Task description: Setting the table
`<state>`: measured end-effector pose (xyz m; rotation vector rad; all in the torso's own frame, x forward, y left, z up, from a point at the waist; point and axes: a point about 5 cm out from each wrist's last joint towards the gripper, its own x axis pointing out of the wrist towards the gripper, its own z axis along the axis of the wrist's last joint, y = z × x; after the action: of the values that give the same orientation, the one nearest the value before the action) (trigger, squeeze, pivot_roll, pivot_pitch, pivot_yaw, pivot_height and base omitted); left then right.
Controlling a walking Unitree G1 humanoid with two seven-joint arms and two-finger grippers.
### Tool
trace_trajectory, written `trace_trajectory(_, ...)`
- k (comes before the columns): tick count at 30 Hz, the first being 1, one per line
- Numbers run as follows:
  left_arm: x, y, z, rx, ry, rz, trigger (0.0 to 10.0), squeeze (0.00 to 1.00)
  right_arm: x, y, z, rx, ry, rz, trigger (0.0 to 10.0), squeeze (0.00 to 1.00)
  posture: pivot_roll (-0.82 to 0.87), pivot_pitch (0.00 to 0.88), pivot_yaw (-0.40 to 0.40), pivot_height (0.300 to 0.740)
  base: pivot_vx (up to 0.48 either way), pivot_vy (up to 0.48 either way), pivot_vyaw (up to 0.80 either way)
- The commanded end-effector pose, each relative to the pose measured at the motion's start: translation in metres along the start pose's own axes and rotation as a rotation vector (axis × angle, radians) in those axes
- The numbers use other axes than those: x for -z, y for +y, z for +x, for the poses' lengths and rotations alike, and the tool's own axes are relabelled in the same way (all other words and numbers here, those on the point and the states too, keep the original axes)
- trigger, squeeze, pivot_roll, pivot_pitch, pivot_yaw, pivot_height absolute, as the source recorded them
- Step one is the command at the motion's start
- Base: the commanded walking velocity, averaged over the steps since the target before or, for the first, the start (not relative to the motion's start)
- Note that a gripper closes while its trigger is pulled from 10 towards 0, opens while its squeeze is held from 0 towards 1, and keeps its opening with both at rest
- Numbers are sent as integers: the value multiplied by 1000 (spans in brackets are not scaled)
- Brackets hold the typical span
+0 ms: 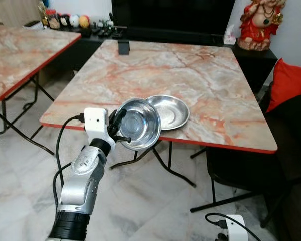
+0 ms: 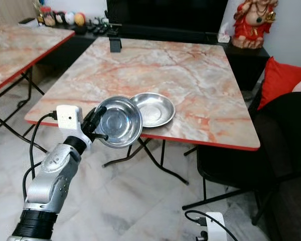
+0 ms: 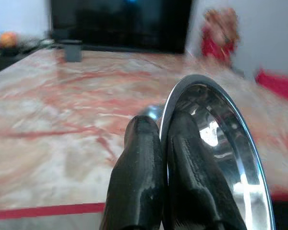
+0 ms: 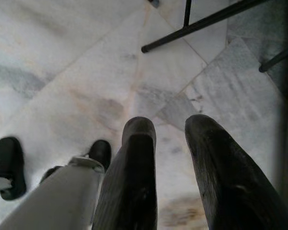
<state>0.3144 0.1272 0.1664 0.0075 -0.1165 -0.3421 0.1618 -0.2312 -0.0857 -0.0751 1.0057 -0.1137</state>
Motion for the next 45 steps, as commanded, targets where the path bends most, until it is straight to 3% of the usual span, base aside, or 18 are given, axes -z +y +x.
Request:
trace_trajectory(1, -7, 11, 1, -12, 1, 59, 10000, 0, -1, 0, 0, 2, -5, 5, 10000, 0, 96, 0, -49, 740, 0, 0, 0)
trace_trajectory(4, -12, 19, 1, -31, -11, 56, 10000, 0, -1, 0, 0, 2, -4, 3, 10000, 0, 96, 0, -49, 740, 0, 0, 0)
trace_trajectory(8, -11, 28, -1, -79, -25, -79, 10000, 0, -1, 0, 0, 2, -6, 5, 10000, 0, 97, 0, -50, 740, 0, 0, 0)
trace_trajectory(15, -12, 24, 0, -67, -35, -145, 10000, 0, -1, -1, 0, 6, -5, 7, 10000, 0, 94, 0, -51, 740, 0, 0, 0)
trace_trajectory(23, -14, 26, 0, -67, -38, -149, 10000, 0, 0, -2, 0, 14, 1, 14, 10000, 0, 94, 0, -53, 740, 161, 0, -549)
trace_trajectory(35, -15, 21, 0, -46, -39, -146, 10000, 0, -1, -2, 0, 19, -5, 8, 10000, 0, 99, 0, -54, 740, 322, 0, 0)
trace_trajectory(45, -15, 20, 2, -37, -37, -142, 10000, 0, -1, -2, 0, 18, -2, 4, 10000, 0, 101, 0, -56, 740, 330, 0, -673)
